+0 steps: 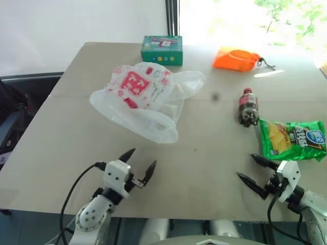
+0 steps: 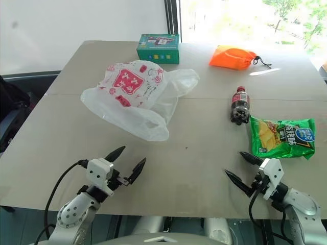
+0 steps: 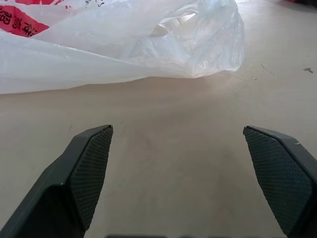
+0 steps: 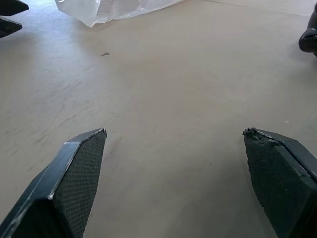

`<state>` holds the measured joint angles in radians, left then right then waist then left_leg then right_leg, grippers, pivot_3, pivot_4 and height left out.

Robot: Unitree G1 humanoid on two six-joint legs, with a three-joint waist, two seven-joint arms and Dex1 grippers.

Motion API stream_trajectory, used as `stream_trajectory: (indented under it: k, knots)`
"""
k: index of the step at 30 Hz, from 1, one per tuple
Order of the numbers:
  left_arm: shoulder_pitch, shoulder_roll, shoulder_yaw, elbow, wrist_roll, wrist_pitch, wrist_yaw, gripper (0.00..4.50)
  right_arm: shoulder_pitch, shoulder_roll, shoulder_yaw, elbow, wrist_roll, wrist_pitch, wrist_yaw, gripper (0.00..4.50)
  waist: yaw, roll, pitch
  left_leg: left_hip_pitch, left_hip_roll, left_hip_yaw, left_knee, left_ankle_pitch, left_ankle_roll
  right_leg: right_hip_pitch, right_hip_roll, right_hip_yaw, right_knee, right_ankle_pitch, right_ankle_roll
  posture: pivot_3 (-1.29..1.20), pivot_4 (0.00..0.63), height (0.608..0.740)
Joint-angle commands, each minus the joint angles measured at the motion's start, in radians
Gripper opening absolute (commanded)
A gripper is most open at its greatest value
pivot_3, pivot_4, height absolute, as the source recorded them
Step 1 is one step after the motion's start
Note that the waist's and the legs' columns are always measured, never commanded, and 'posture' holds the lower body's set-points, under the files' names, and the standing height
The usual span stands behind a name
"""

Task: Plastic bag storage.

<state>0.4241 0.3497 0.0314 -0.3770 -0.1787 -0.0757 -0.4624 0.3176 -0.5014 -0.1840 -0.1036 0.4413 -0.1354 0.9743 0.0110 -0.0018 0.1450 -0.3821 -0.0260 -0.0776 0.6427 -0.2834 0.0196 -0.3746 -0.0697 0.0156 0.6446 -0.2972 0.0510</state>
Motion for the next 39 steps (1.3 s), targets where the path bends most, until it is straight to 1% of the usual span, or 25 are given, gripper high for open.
stream_trajectory:
  k: [1, 10, 13, 18, 30, 36, 39]
  knots:
    - [-0.002, 0.008, 0.006, -0.020, -0.012, -0.023, -0.017, 4.50, 0.013, -0.006, -0.036, -0.029, 0.015, -0.032, 0.000, 4.47, 0.001, 0.000, 0.000, 0.000, 0.000, 0.000, 0.000, 0.000, 0.000, 0.000, 0.000, 0.000, 0.000, 0.000, 0.000, 0.00, 0.150, 0.740]
    - [-0.007, 0.003, 0.004, -0.009, -0.017, -0.028, -0.042, 4.50, 0.016, -0.001, -0.034, -0.028, 0.008, -0.047, -0.006, 4.47, 0.002, 0.000, 0.000, 0.000, 0.000, 0.000, 0.006, 0.000, 0.000, 0.000, 0.000, 0.000, 0.007, 0.000, 0.000, 0.00, 0.150, 0.740]
    - [-0.003, 0.001, 0.004, -0.012, -0.018, -0.028, -0.042, 4.50, 0.017, 0.000, -0.030, -0.032, 0.008, -0.046, -0.005, 4.47, 0.002, 0.000, 0.000, 0.001, 0.000, 0.000, 0.008, -0.002, 0.004, 0.000, 0.000, 0.001, 0.011, 0.000, 0.000, 0.00, 0.150, 0.740]
    - [0.004, 0.000, 0.005, -0.008, -0.018, -0.032, -0.045, 4.50, 0.026, 0.002, -0.024, -0.041, 0.011, -0.043, -0.001, 4.47, 0.001, 0.000, 0.000, 0.002, 0.000, 0.000, 0.009, -0.002, 0.004, 0.000, 0.001, 0.001, 0.015, 0.000, 0.000, 0.00, 0.150, 0.740]
    - [-0.004, -0.002, 0.002, -0.034, -0.025, -0.011, -0.038, 4.50, 0.053, 0.020, 0.015, -0.107, 0.011, -0.017, -0.031, 4.47, 0.001, 0.000, 0.000, 0.002, -0.001, 0.000, 0.011, -0.002, 0.004, 0.000, 0.001, 0.001, 0.016, 0.000, 0.000, 0.00, 0.150, 0.740]
    - [-0.098, -0.012, -0.034, -0.084, -0.048, 0.070, -0.031, 4.50, 0.034, 0.025, 0.037, -0.153, 0.022, 0.008, -0.050, 4.47, 0.002, 0.000, 0.000, 0.003, -0.001, 0.000, 0.011, -0.002, 0.004, 0.000, 0.001, 0.001, 0.018, 0.000, 0.000, 0.00, 0.150, 0.740]
    - [-0.186, -0.030, -0.062, -0.085, -0.059, 0.134, -0.020, 4.50, 0.011, 0.023, 0.054, -0.204, 0.035, 0.043, -0.066, 4.47, 0.002, 0.000, 0.000, 0.003, -0.001, 0.000, 0.012, -0.002, 0.004, 0.000, 0.002, 0.001, 0.018, 0.000, 0.000, 0.00, 0.150, 0.740]
